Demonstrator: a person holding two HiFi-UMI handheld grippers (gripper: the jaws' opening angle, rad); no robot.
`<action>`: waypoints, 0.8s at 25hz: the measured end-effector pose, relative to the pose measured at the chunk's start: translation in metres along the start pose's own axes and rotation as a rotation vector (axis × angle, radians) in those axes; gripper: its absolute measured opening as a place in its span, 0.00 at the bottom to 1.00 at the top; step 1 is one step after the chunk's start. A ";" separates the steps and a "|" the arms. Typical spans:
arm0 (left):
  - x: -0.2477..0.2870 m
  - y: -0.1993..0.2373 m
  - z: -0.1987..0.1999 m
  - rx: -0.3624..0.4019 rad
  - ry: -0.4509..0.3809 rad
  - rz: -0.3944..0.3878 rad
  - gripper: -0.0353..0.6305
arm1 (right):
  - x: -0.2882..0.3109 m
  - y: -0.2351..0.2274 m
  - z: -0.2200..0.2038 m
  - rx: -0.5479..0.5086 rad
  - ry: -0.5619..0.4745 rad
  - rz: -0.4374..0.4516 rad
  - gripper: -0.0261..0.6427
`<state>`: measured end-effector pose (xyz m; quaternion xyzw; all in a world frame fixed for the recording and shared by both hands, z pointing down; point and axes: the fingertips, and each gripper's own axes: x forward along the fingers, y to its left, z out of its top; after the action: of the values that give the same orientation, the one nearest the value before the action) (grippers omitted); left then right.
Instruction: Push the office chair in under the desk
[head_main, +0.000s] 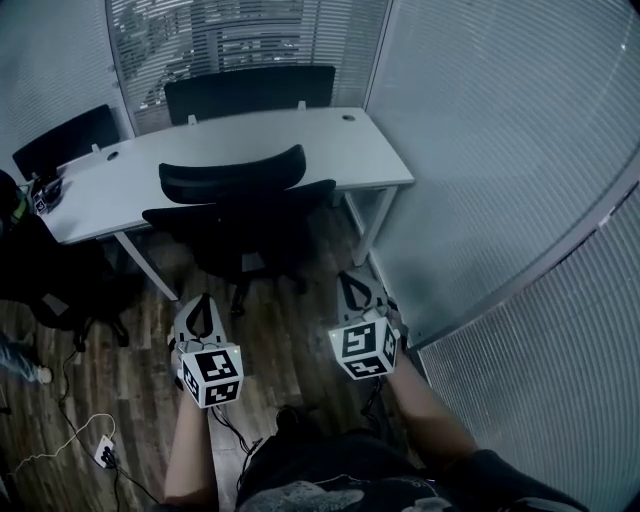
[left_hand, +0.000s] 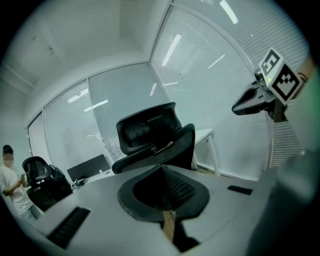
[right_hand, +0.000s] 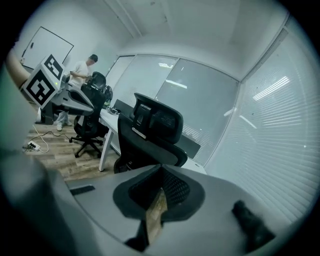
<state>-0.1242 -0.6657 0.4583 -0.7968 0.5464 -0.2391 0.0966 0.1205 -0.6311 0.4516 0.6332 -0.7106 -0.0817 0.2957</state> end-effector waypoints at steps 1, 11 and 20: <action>-0.004 -0.006 -0.001 -0.003 0.010 0.000 0.07 | -0.004 0.000 -0.004 0.006 0.003 0.014 0.07; -0.060 -0.056 0.003 -0.014 0.047 0.028 0.07 | -0.055 -0.003 -0.031 0.022 -0.030 0.072 0.07; -0.143 -0.105 0.014 -0.035 0.035 0.075 0.07 | -0.141 -0.008 -0.061 0.007 -0.056 0.103 0.07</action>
<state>-0.0723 -0.4957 0.4500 -0.7731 0.5815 -0.2397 0.0818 0.1624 -0.4832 0.4532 0.5943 -0.7504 -0.0816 0.2775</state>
